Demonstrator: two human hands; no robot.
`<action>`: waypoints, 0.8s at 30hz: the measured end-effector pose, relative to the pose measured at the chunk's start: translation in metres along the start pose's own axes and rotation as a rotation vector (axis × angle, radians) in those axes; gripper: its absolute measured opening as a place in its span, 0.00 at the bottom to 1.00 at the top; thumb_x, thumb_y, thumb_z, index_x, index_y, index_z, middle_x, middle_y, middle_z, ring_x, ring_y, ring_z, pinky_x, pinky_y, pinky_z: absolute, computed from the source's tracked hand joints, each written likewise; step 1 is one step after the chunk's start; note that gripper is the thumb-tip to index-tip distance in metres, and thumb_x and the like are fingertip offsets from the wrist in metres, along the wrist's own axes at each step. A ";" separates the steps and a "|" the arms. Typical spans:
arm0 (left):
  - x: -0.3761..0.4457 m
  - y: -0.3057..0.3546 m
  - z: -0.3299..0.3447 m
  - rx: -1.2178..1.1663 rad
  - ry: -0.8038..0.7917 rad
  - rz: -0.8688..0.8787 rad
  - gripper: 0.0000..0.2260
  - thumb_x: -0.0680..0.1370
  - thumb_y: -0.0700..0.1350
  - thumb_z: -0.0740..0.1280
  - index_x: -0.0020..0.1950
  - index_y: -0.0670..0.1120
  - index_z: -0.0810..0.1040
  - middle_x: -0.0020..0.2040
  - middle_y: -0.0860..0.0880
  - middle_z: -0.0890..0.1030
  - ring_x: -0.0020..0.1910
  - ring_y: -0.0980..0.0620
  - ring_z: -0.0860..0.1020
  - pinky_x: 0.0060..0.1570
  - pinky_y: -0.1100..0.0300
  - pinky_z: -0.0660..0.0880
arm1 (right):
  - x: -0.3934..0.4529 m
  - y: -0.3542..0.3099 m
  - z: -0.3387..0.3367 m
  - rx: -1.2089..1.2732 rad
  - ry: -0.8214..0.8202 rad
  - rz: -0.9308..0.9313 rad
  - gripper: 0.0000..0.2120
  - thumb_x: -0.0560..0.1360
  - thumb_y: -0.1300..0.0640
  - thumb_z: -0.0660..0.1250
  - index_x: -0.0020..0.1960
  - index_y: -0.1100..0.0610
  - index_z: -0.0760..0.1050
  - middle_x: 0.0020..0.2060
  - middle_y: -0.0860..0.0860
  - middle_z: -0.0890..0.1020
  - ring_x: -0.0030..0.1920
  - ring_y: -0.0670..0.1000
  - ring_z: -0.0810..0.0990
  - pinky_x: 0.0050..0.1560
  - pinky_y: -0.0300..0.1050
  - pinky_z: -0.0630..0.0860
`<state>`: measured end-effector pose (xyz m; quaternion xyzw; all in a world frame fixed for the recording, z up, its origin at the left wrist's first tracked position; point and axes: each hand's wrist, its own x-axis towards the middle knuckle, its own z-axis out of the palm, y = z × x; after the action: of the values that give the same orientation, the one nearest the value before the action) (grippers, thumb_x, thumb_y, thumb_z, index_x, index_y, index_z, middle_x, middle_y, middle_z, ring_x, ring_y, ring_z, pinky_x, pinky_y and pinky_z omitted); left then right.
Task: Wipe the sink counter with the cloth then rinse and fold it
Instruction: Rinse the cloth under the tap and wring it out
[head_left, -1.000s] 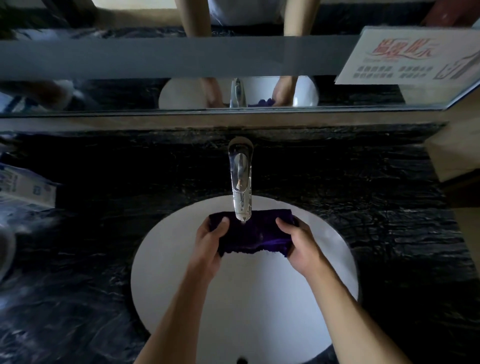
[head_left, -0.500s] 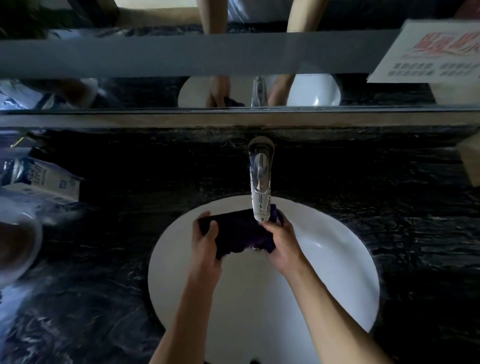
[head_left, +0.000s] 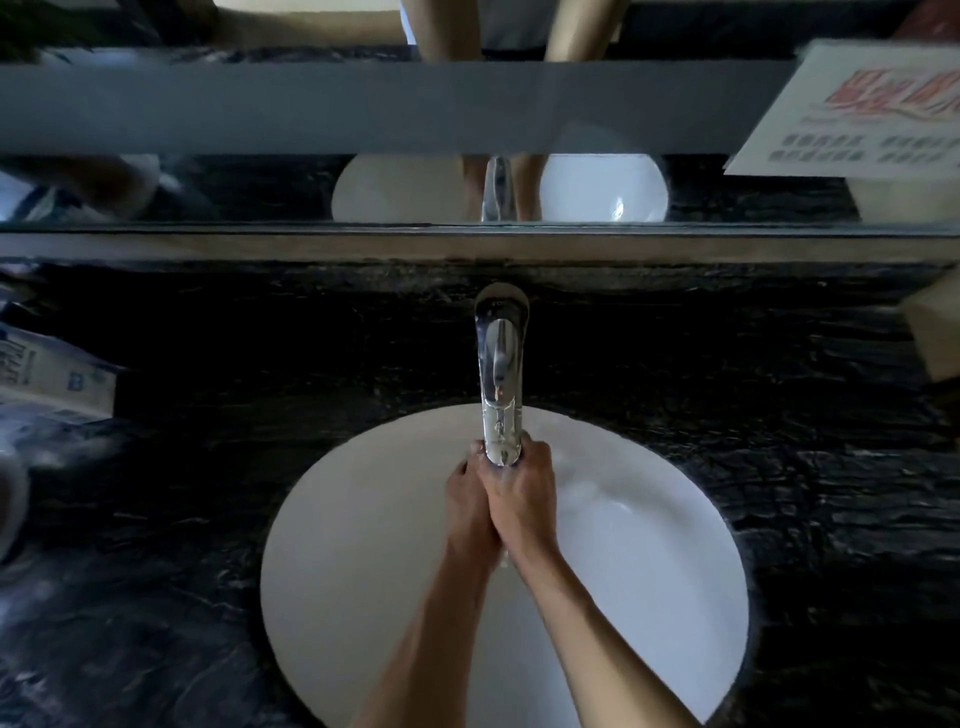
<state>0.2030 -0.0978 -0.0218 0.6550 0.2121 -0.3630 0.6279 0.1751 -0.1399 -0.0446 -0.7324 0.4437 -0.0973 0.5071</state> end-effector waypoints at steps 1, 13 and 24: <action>-0.002 0.004 -0.003 -0.020 0.010 0.009 0.16 0.85 0.43 0.59 0.38 0.48 0.77 0.32 0.52 0.78 0.33 0.52 0.74 0.29 0.63 0.73 | 0.006 -0.001 0.002 -0.016 -0.024 0.024 0.12 0.74 0.48 0.74 0.50 0.53 0.78 0.45 0.53 0.81 0.43 0.54 0.79 0.46 0.54 0.79; -0.001 0.010 -0.090 -0.117 -0.032 0.143 0.09 0.81 0.38 0.67 0.61 0.40 0.78 0.49 0.39 0.84 0.44 0.42 0.84 0.38 0.51 0.82 | 0.017 0.001 -0.045 0.623 -0.372 0.556 0.12 0.83 0.52 0.65 0.52 0.60 0.81 0.45 0.61 0.86 0.45 0.62 0.86 0.46 0.60 0.83; 0.007 -0.003 -0.041 -0.039 -0.179 0.042 0.18 0.86 0.49 0.59 0.53 0.37 0.80 0.40 0.36 0.82 0.30 0.42 0.79 0.23 0.57 0.73 | 0.010 0.013 -0.107 0.761 -0.182 0.523 0.13 0.83 0.54 0.65 0.61 0.62 0.78 0.54 0.62 0.86 0.52 0.62 0.86 0.40 0.50 0.84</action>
<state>0.2135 -0.0584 -0.0311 0.6119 0.1483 -0.4028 0.6643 0.1104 -0.2185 -0.0089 -0.3638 0.4999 -0.0577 0.7839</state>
